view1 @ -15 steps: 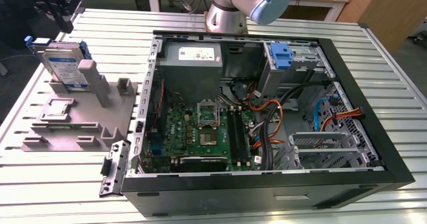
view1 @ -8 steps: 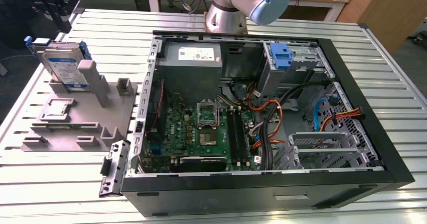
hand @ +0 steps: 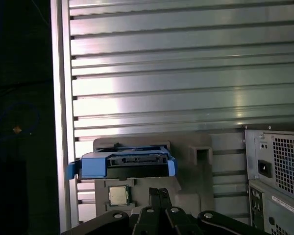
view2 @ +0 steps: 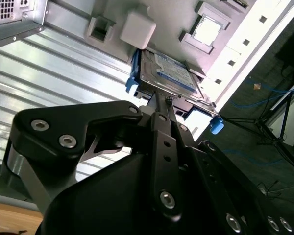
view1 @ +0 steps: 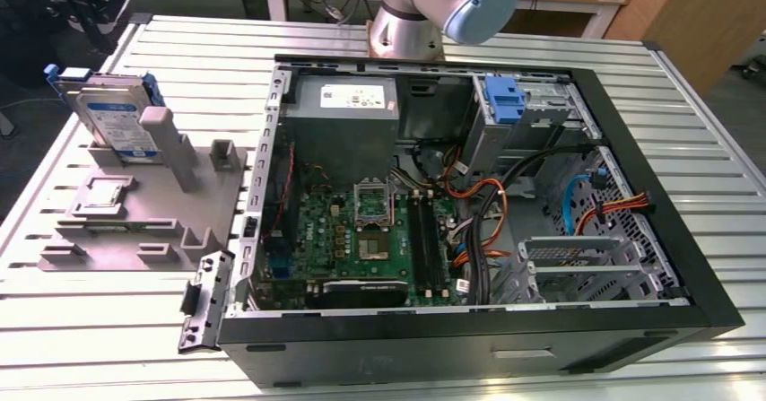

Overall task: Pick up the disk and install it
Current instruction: 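Reach for the disk, then pick up the disk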

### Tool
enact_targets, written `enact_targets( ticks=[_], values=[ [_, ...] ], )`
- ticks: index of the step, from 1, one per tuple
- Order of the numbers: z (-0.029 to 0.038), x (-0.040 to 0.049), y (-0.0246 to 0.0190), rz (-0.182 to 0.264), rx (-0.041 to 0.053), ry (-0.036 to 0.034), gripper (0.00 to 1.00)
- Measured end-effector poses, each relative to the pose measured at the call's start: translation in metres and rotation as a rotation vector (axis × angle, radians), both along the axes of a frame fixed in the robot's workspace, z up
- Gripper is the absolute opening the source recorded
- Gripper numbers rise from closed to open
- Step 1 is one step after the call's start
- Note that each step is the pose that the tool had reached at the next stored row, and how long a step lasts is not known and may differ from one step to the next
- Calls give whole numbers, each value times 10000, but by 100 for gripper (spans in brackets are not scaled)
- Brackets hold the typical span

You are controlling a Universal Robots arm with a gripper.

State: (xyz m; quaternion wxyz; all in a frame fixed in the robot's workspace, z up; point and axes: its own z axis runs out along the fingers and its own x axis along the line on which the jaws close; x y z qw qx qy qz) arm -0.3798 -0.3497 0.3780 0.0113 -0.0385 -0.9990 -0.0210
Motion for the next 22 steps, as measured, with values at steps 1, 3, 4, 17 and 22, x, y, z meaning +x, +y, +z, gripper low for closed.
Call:
enact_targets(
  ticks=[1, 3, 4, 17, 22],
  values=[
    [-6, -24, 7, -1, -1, -22, 10],
    [-21, -77, 17, -1, 0, -78, 10],
    [-28, -111, 21, -1, -1, -96, 10],
    [-94, -569, 72, -1, 0, -135, 10],
    [-111, -619, 101, -1, 0, -134, 10]
  ],
)
